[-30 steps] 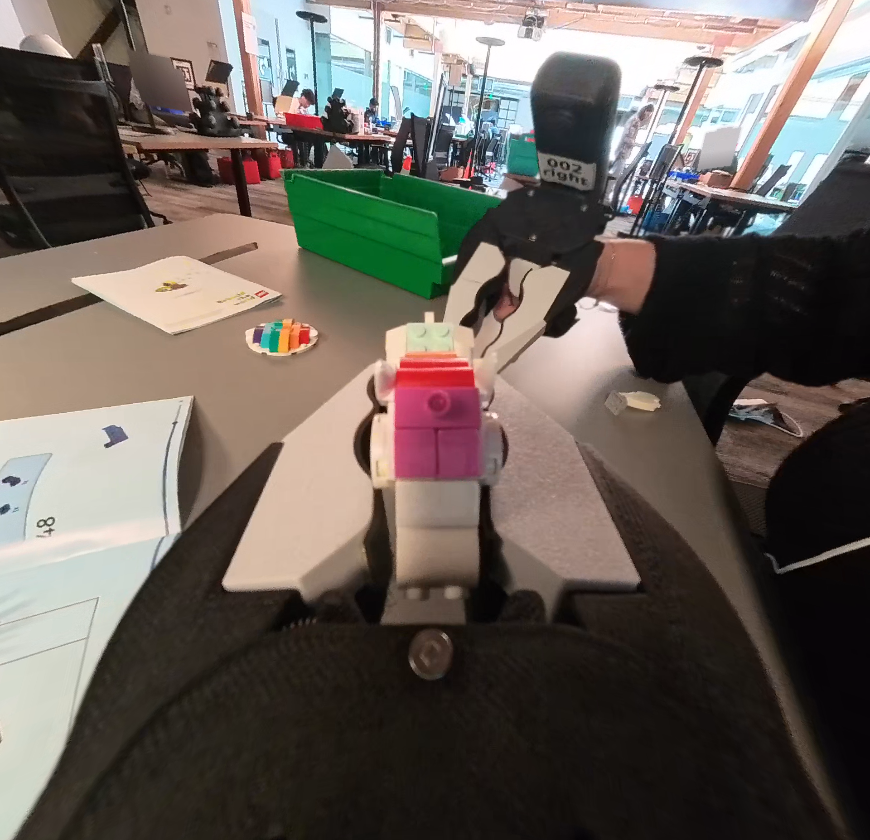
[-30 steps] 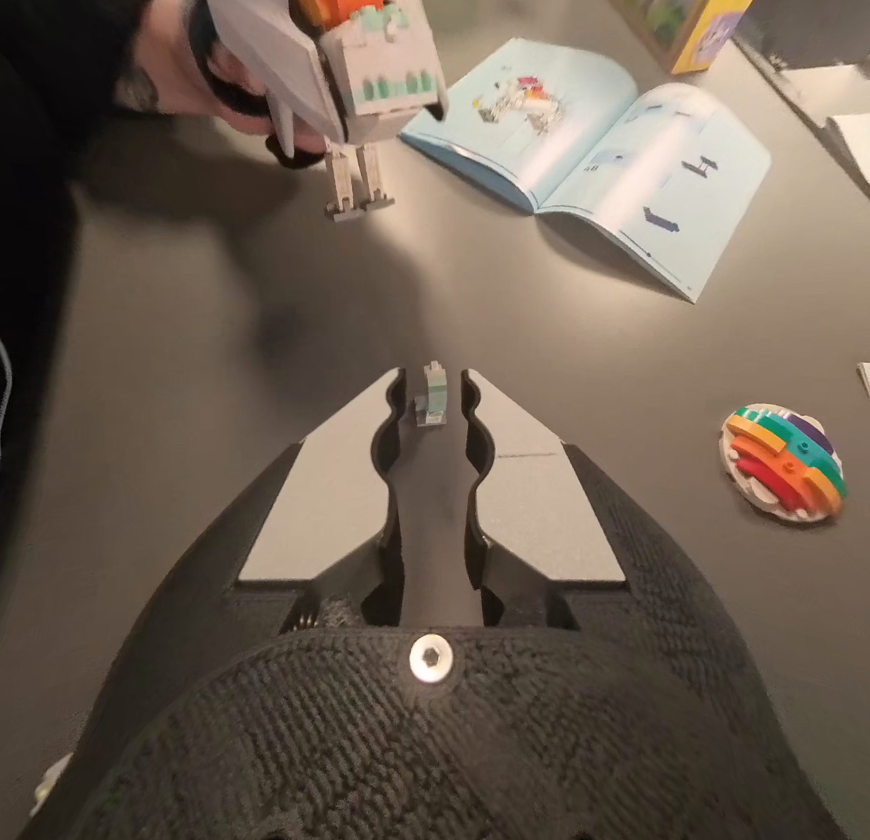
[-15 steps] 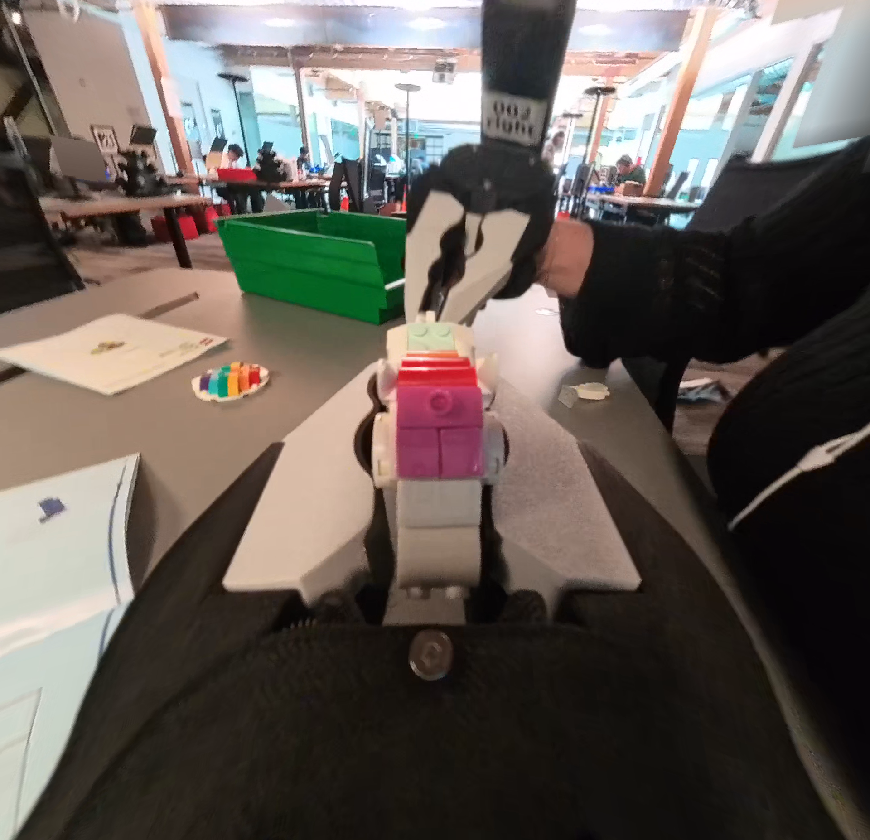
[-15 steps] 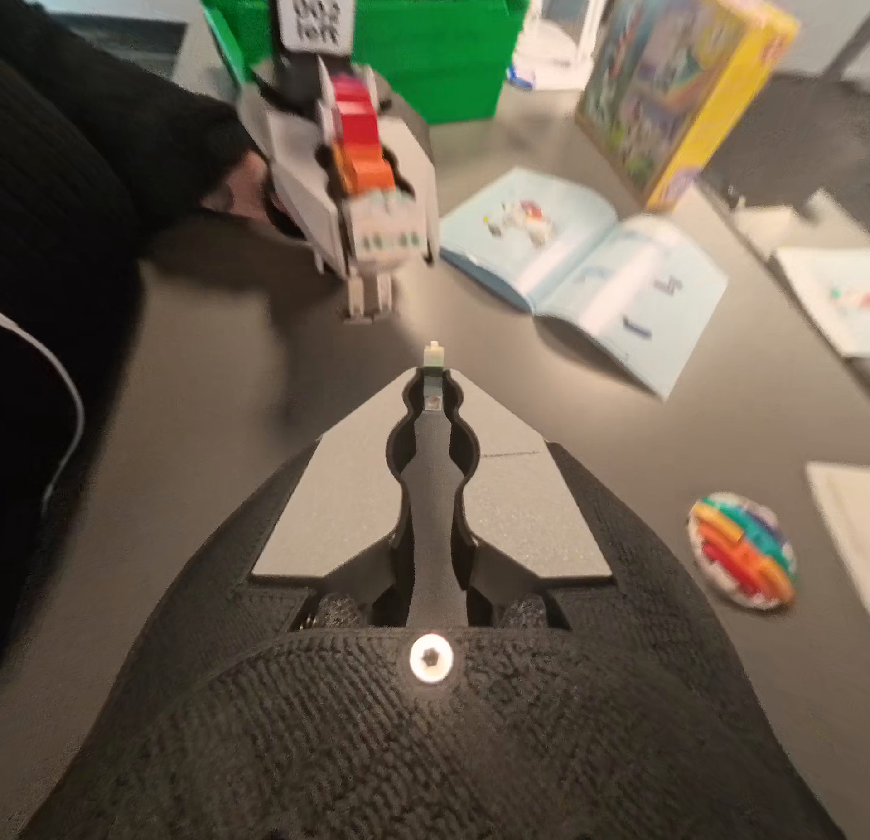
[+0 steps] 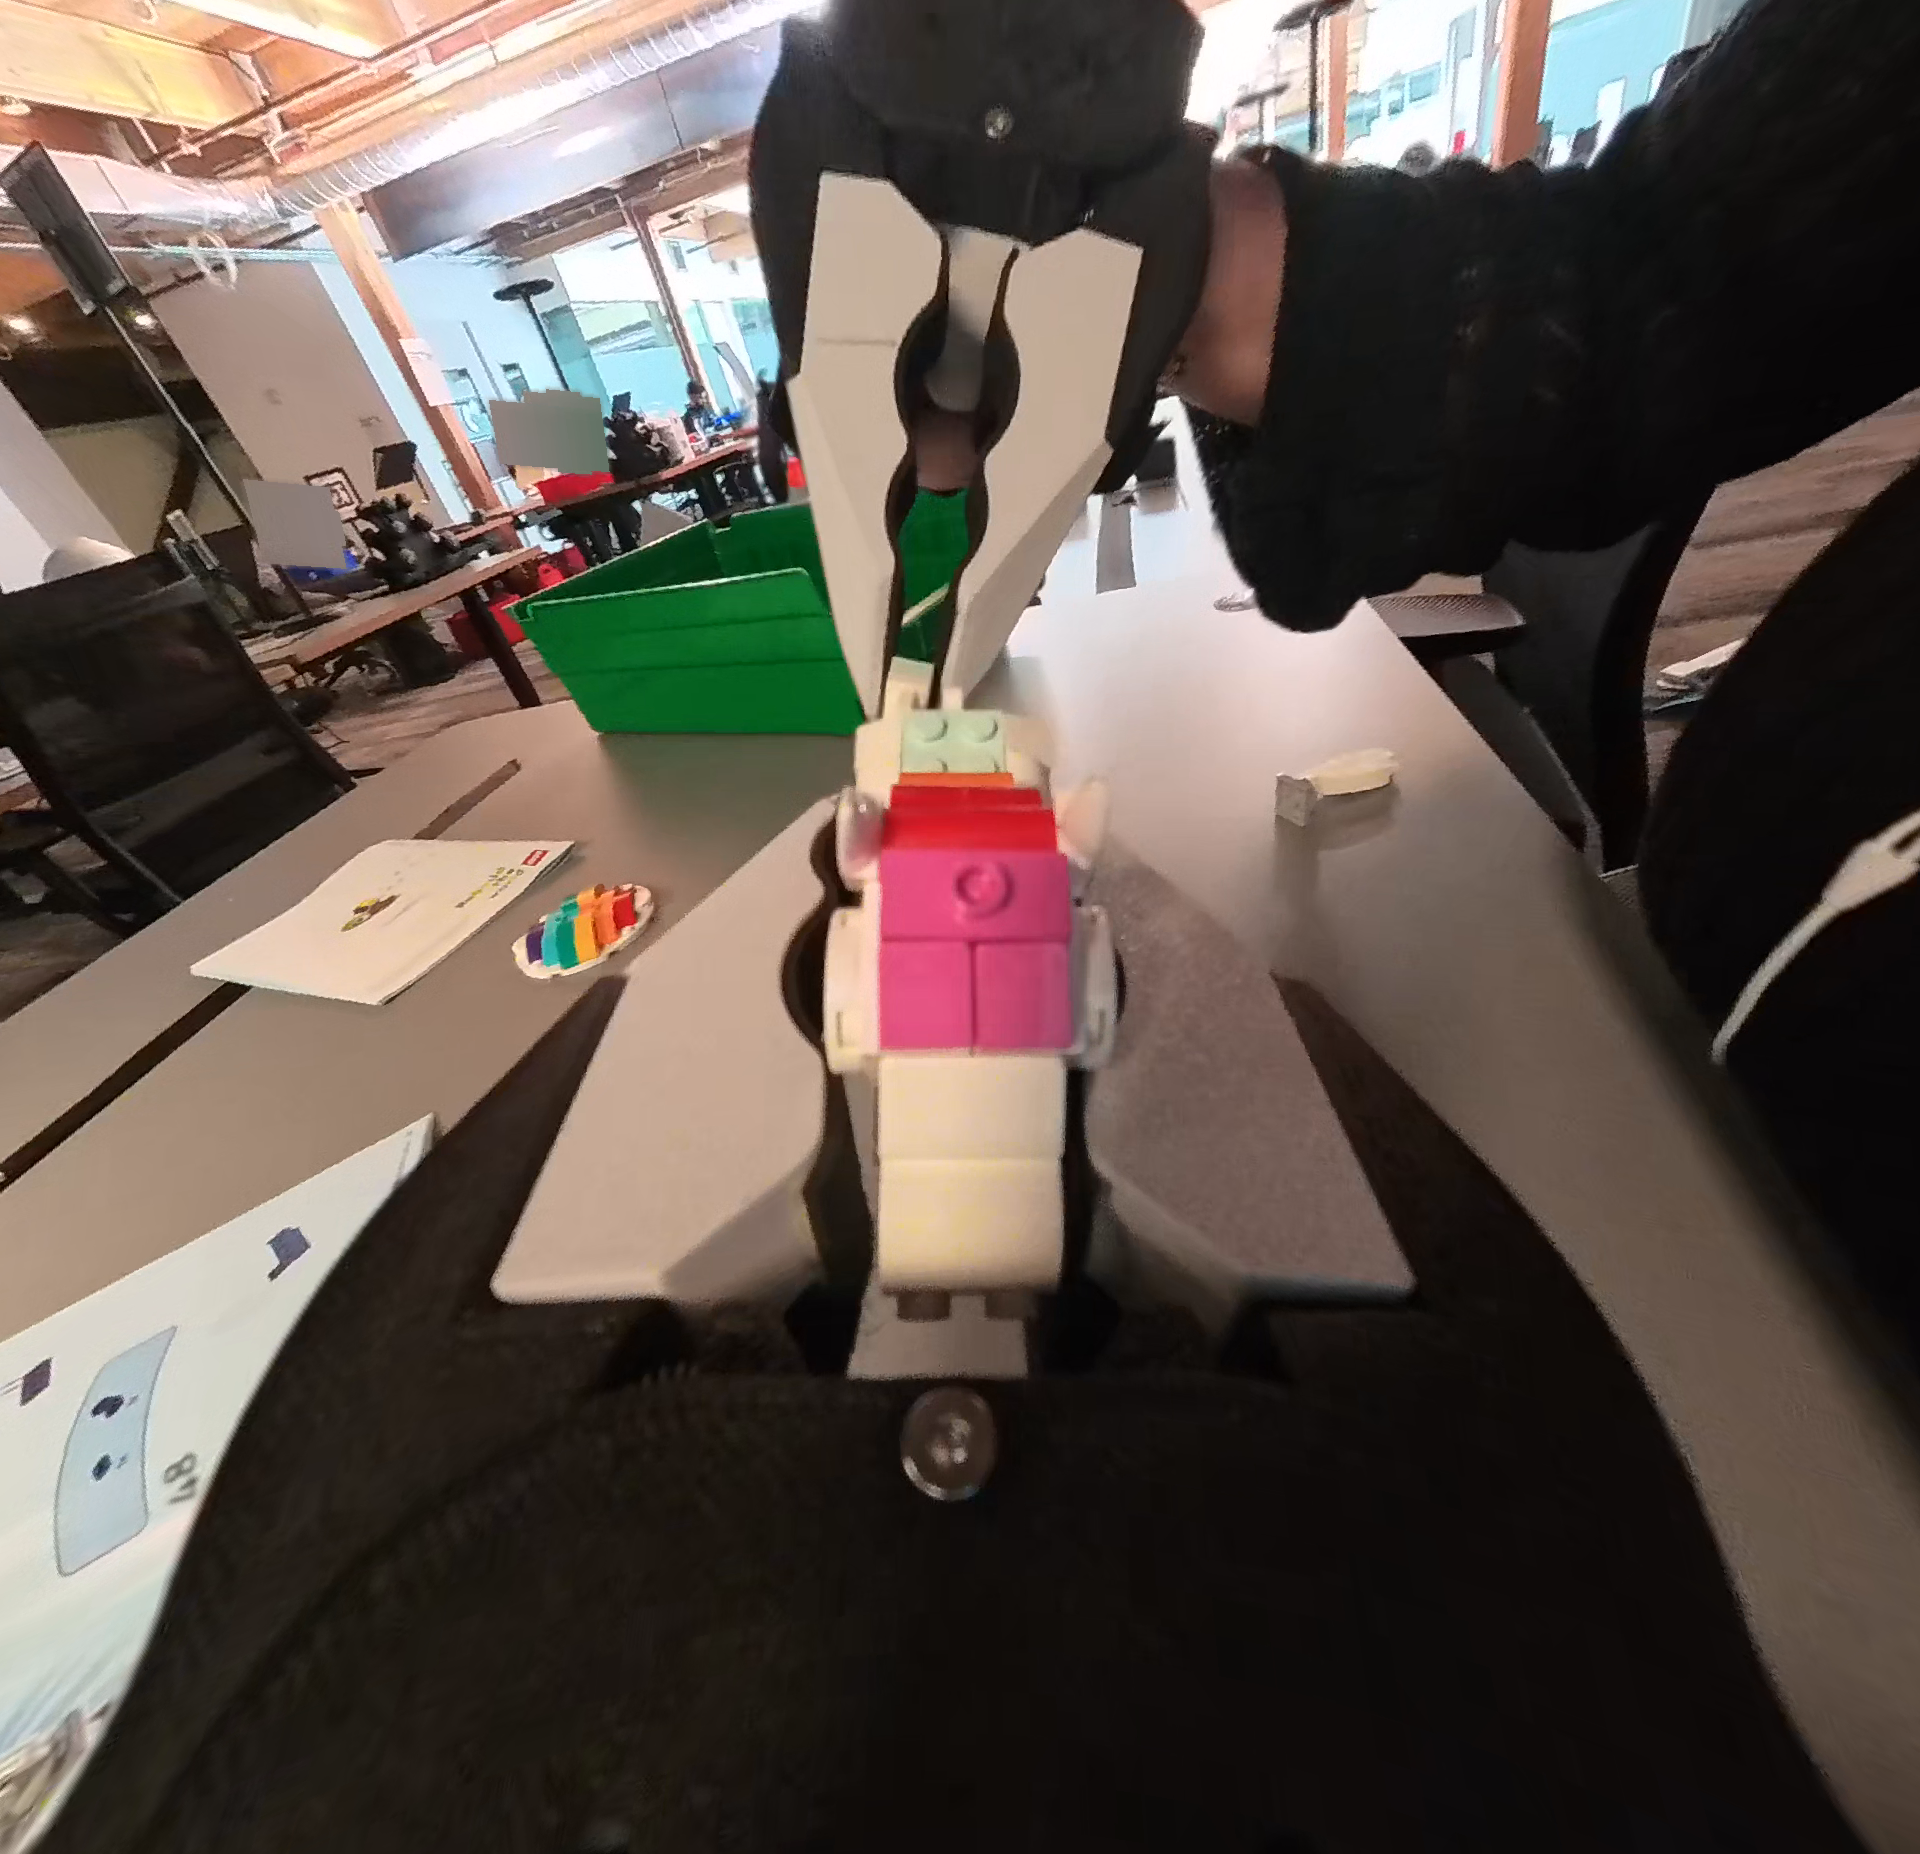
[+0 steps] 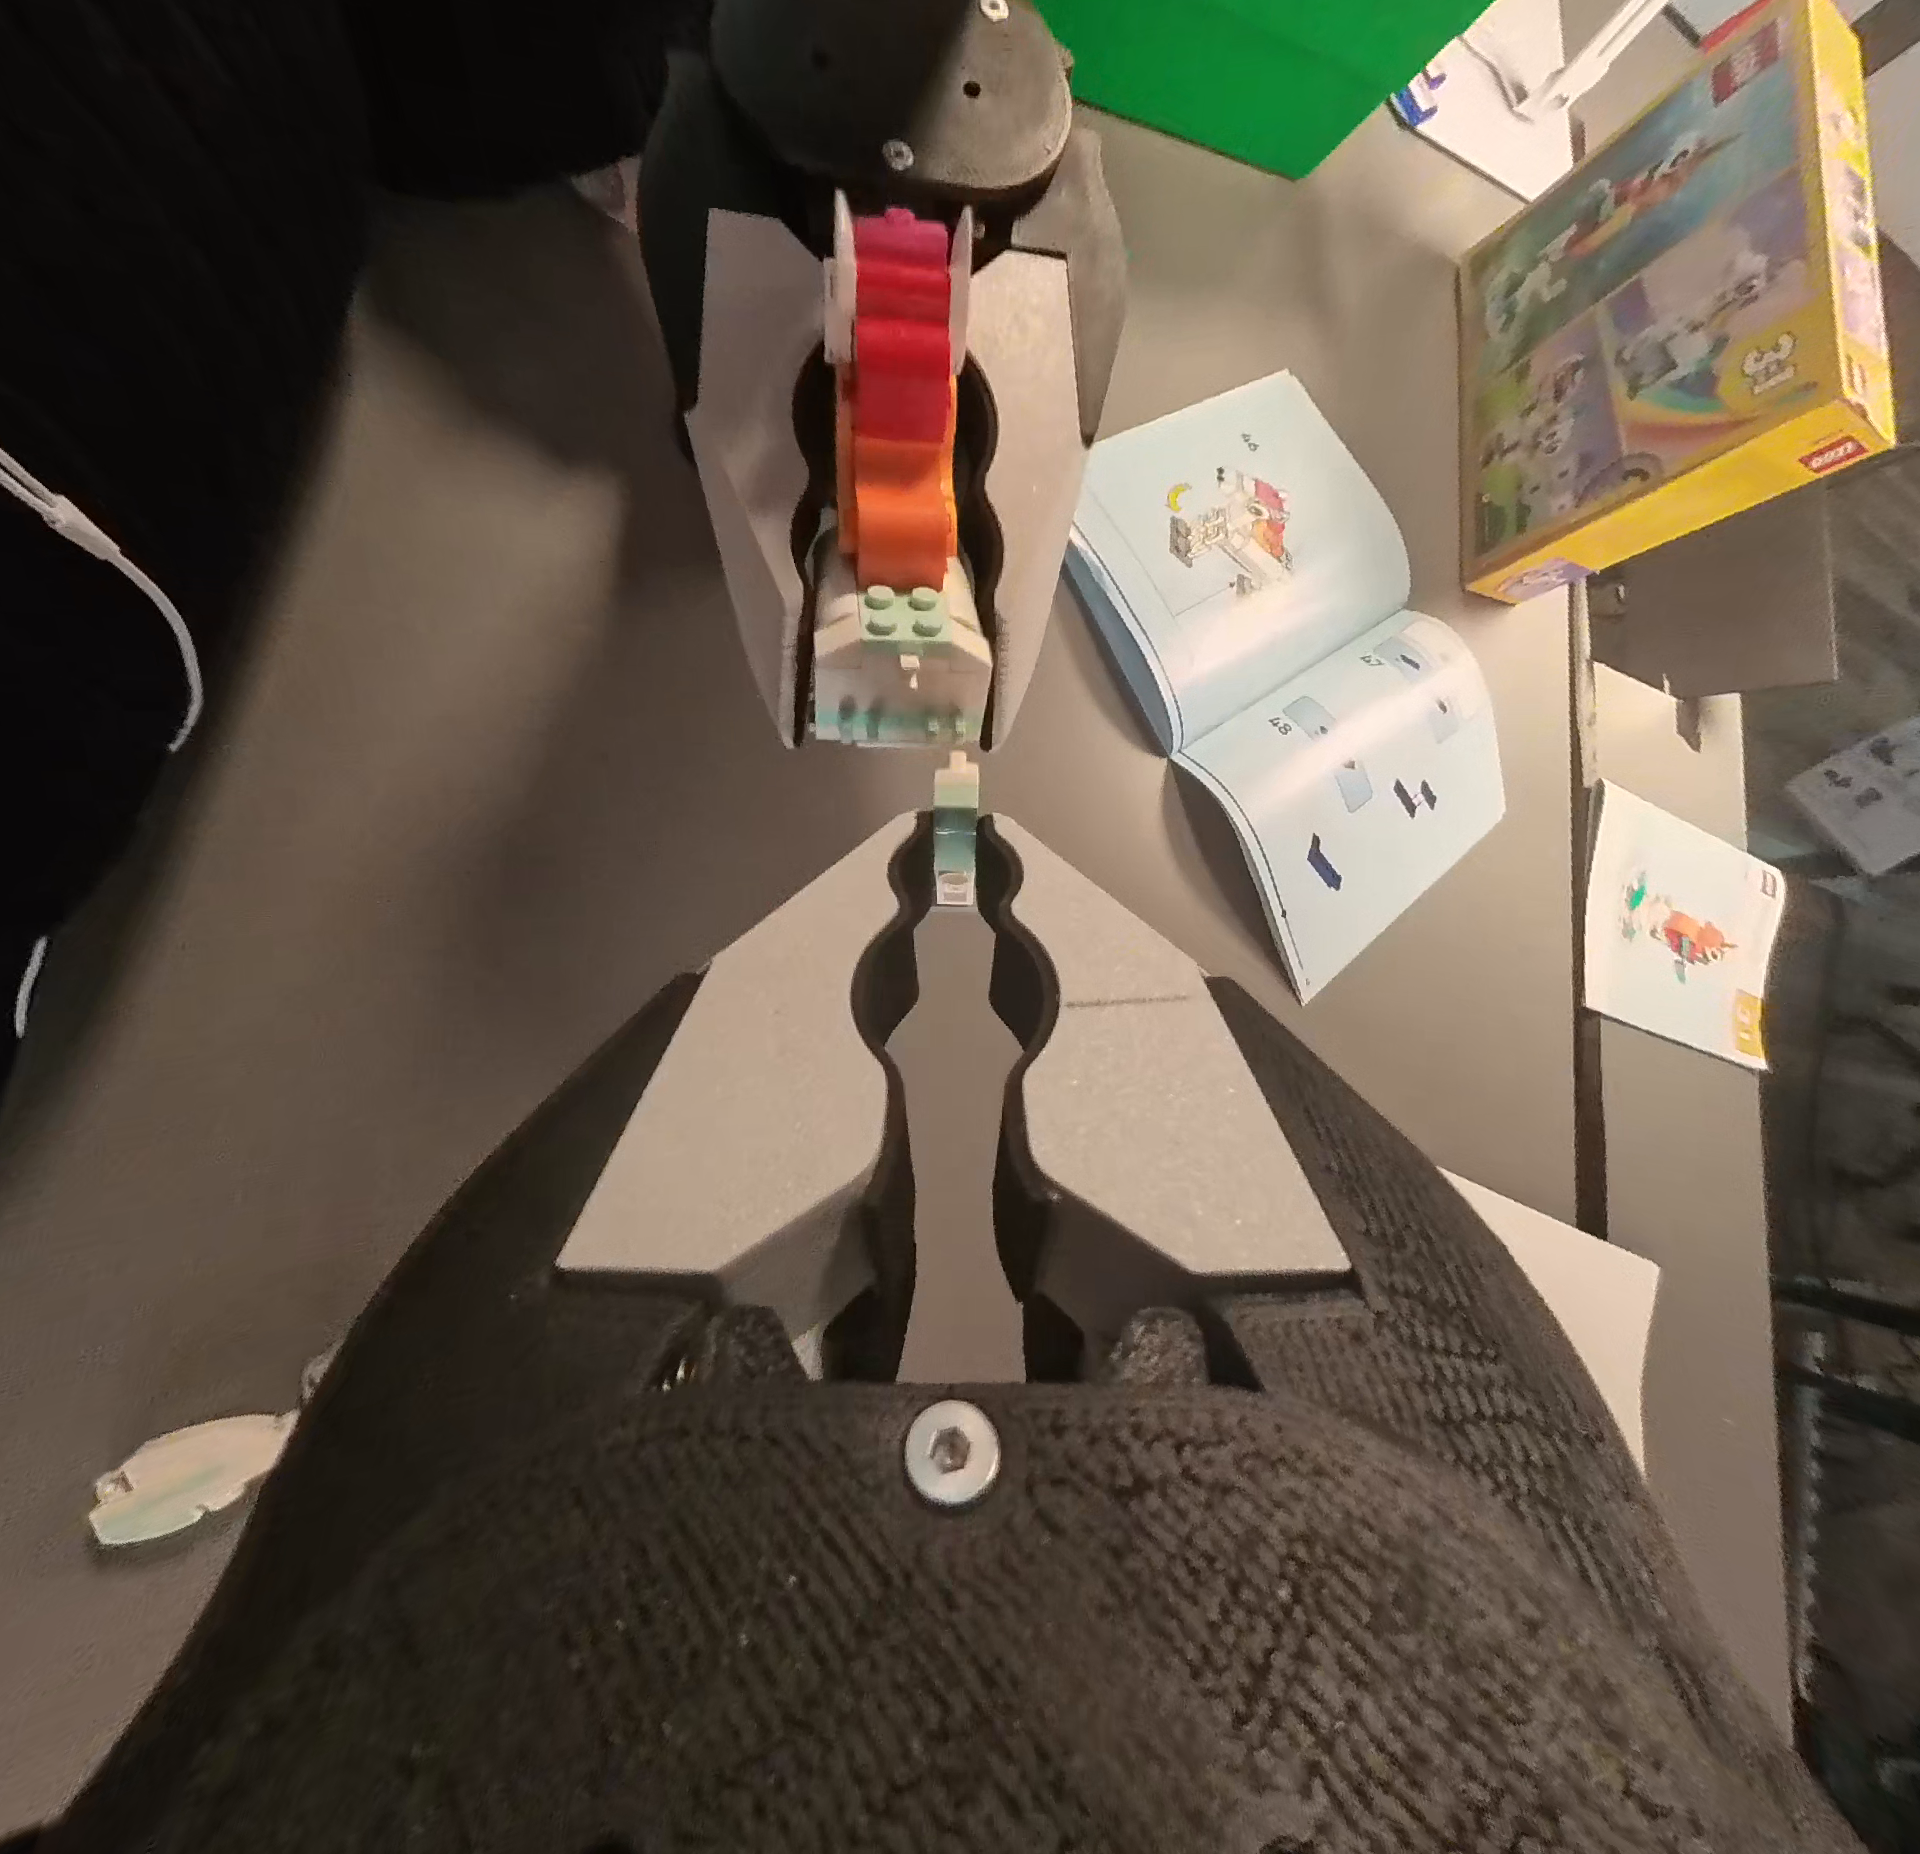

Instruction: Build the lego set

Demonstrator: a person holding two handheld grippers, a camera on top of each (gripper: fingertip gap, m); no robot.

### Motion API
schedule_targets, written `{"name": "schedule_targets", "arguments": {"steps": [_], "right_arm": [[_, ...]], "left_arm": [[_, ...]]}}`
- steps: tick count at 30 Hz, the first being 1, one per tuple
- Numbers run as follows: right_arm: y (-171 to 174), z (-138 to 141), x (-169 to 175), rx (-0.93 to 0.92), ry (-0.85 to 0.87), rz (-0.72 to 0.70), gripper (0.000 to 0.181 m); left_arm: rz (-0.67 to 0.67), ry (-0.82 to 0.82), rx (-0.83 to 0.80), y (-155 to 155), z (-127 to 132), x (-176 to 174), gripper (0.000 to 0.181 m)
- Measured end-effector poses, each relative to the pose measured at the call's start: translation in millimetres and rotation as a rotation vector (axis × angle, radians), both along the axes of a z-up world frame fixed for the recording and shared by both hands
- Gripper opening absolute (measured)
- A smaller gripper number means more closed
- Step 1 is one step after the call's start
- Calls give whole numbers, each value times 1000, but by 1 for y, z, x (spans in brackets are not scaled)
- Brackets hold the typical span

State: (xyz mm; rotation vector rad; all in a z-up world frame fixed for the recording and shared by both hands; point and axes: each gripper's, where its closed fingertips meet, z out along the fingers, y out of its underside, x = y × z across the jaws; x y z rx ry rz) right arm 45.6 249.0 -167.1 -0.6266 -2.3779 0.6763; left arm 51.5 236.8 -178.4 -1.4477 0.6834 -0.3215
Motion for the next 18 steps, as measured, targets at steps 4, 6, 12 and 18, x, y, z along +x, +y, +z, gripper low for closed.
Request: {"name": "schedule_targets", "arguments": {"steps": [4, 6, 12, 18], "right_arm": [[-1, -6, 1, 63, -17, 10, 6], [-3, -7, 2, 71, -20, 17, 6], [-3, -14, 2, 134, -32, 11, 6], [6, -29, -1, 219, -66, 3, 6]], "left_arm": [[6, 34, -1, 0, -4, 2, 35], [1, 38, 0, -1, -4, 3, 35], [17, 89, -22, 0, -12, 2, 37], [47, 136, -75, 8, -29, -1, 36]]}}
